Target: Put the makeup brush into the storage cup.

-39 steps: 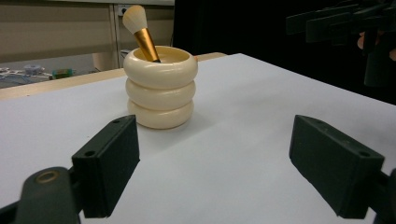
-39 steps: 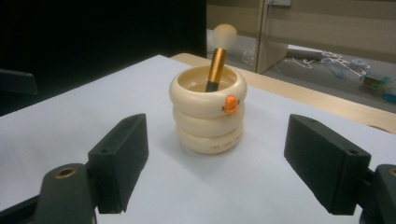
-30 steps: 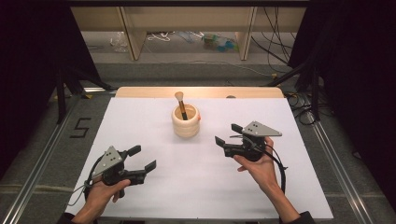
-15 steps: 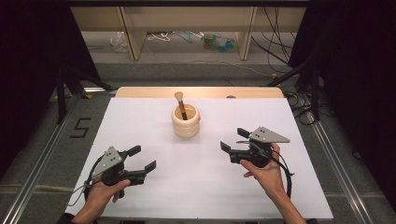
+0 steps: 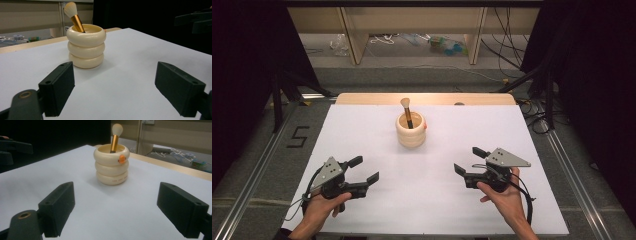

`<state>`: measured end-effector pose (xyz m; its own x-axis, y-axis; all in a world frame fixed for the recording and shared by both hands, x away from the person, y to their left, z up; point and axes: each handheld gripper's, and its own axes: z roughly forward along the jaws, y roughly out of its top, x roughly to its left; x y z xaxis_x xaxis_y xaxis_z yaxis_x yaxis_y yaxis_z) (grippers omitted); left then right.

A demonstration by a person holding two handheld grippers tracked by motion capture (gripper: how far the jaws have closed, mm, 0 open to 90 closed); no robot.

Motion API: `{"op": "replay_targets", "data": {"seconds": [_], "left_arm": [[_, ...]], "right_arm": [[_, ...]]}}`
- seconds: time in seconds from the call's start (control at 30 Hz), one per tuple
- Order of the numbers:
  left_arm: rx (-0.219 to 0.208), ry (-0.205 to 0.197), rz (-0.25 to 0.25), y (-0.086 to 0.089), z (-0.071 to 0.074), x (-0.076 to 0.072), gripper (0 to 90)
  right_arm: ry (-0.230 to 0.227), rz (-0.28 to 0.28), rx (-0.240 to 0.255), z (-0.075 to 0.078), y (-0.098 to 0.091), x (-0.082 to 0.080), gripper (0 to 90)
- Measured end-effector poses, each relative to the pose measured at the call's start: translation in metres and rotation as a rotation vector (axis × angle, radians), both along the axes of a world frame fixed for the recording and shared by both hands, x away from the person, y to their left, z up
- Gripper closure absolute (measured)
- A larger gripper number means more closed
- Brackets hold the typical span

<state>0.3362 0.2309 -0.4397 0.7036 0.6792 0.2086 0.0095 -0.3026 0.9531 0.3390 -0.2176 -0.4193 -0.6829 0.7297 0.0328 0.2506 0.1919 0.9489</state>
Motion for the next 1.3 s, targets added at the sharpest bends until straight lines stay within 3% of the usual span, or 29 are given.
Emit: {"op": "replay_targets", "data": {"seconds": [0.07,0.1,0.2,0.23,0.33,0.4,0.67,0.7,0.73,0.77,0.8,1.3], "left_arm": [[0.000,0.001,0.000,0.000,0.000,0.000,16.1],[0.000,0.002,0.000,0.000,0.000,0.000,16.1],[0.001,0.001,-0.001,0.000,0.000,0.000,16.1],[0.000,0.002,0.000,0.000,0.000,0.000,16.1],[0.000,0.001,-0.001,0.000,0.000,0.000,16.1],[0.000,0.001,0.000,0.000,0.000,0.000,16.1],[0.002,0.002,0.000,-0.001,0.000,0.000,16.2],[0.003,0.002,0.000,-0.001,-0.001,0.000,16.1],[0.003,0.003,0.000,-0.001,-0.001,0.000,16.1],[0.004,0.002,0.000,0.000,-0.001,0.000,16.1],[0.004,0.003,0.001,0.000,-0.001,0.000,16.1],[0.004,0.004,0.000,-0.001,-0.001,0.000,16.2]], "right_arm": [[0.000,-0.004,-0.010,-0.001,-0.004,-0.003,15.6],[0.029,-0.002,0.000,-0.001,-0.004,-0.006,15.6],[0.000,-0.013,-0.005,-0.003,-0.009,-0.008,15.6],[0.015,-0.018,-0.003,-0.004,-0.010,-0.011,15.6],[0.001,-0.021,-0.009,-0.006,-0.013,-0.013,15.6],[0.034,-0.027,-0.010,-0.006,-0.016,-0.017,15.6],[-0.009,-0.049,0.005,-0.007,-0.021,-0.026,15.6],[0.010,-0.048,0.019,-0.007,-0.020,-0.028,15.6],[-0.019,-0.045,0.012,-0.007,-0.021,-0.028,15.6],[-0.015,-0.052,0.003,-0.006,-0.022,-0.030,15.6],[-0.028,-0.052,0.022,-0.007,-0.022,-0.030,15.6],[-0.026,-0.053,0.015,-0.009,-0.023,-0.030,15.6]]}}
